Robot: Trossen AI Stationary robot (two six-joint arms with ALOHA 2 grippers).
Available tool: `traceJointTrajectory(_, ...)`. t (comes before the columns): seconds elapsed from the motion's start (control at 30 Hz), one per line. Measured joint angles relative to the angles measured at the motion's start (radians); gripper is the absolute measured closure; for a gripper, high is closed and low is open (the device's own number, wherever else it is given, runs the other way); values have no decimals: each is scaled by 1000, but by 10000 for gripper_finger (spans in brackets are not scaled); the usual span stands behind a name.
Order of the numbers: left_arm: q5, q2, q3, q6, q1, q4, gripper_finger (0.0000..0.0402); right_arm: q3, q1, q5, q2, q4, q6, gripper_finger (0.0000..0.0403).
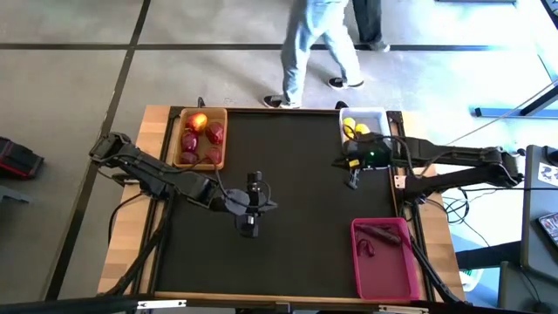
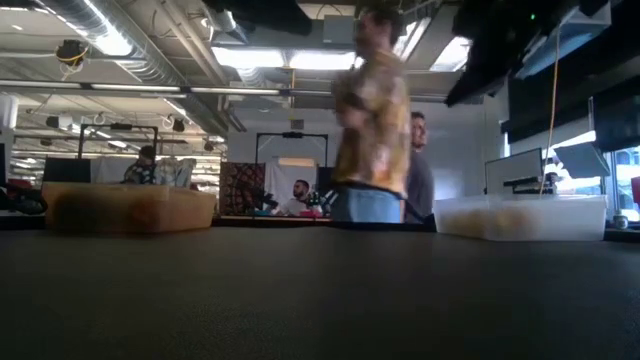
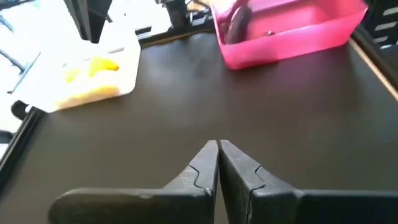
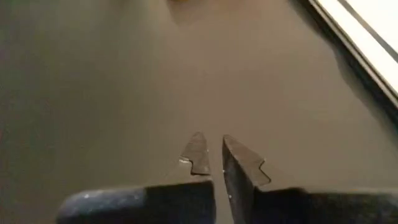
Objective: Sort produce into baskets
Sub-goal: Return to Home Position
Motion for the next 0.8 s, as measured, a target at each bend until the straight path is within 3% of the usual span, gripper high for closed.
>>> traceJointTrajectory(0.3,69,-85,-42,66,26,66,399,-1,125,-10,-82,61,-34,396)
traceJointTrajectory(0.6,82,-315,-287,20,39,234,397,-90,199,41,-202,131,-17,399)
traceJointTrajectory(0.8,81,-477,-444,-10,39,322,397,-228,196,-48,-293,308,-22,401)
